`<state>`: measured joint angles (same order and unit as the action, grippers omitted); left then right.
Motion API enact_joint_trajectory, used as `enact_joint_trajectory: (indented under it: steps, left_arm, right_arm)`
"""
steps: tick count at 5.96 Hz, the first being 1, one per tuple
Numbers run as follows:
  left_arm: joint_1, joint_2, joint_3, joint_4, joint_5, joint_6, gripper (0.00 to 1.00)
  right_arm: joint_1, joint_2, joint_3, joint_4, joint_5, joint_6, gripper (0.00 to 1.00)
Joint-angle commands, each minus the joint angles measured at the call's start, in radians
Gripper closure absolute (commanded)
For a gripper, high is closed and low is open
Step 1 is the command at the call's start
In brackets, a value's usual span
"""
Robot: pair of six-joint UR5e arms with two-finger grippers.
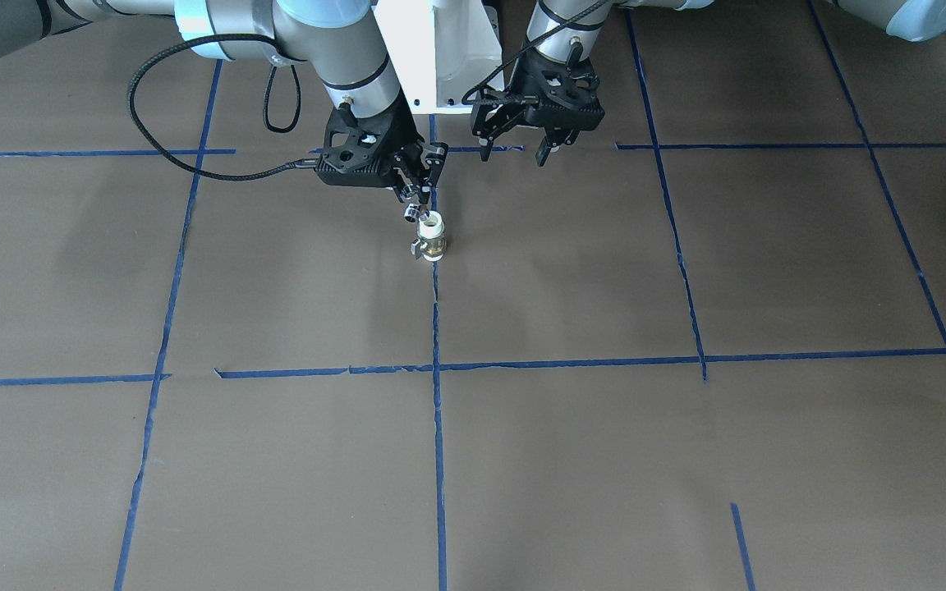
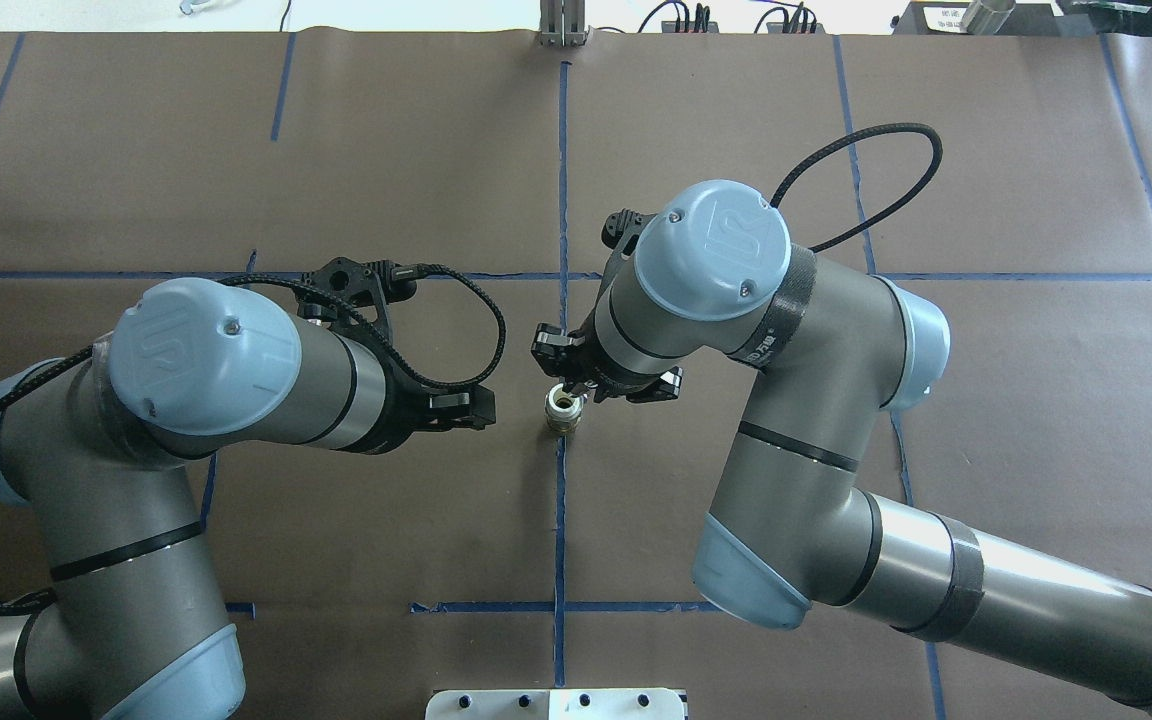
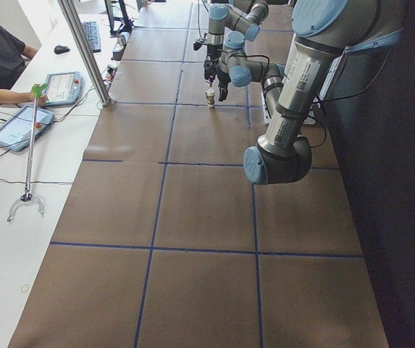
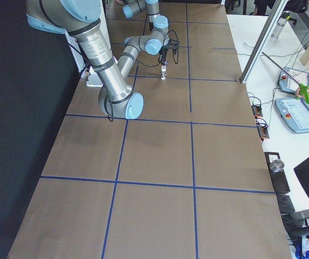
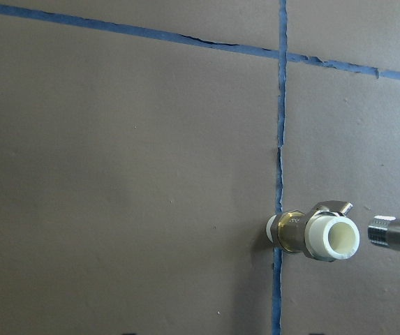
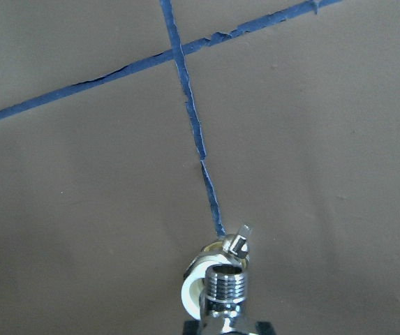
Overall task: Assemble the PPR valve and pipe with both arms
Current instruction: 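Press the chrome valve onto the white fitting held by the left gripper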
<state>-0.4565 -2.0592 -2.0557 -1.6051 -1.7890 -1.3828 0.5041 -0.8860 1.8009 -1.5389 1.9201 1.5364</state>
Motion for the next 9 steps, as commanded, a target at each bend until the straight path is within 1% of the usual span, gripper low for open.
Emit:
enact_joint_trajectory:
  steps: [1,2,5,9]
  left_arm:
    - [0.001,0.011,-0.001,-0.001,0.0,-0.001,0.14]
    - [-0.001,0.013,-0.001,0.001,0.0,-0.001,0.14]
    - [-0.002,0.016,-0.003,0.001,-0.001,0.001,0.14]
    - [-0.002,0.016,-0.007,0.001,-0.001,0.001,0.14]
  right_arm:
    - [-0.002,0.01,-0.014,0.0,0.002,0.004,1.0]
    - [-0.002,0.013,-0.021,0.006,0.002,0.049,1.0]
    - [-0.006,0.035,-0.041,0.008,0.0,0.056,1.0]
    - [-0.006,0.035,-0.054,0.003,0.0,0.054,0.97]
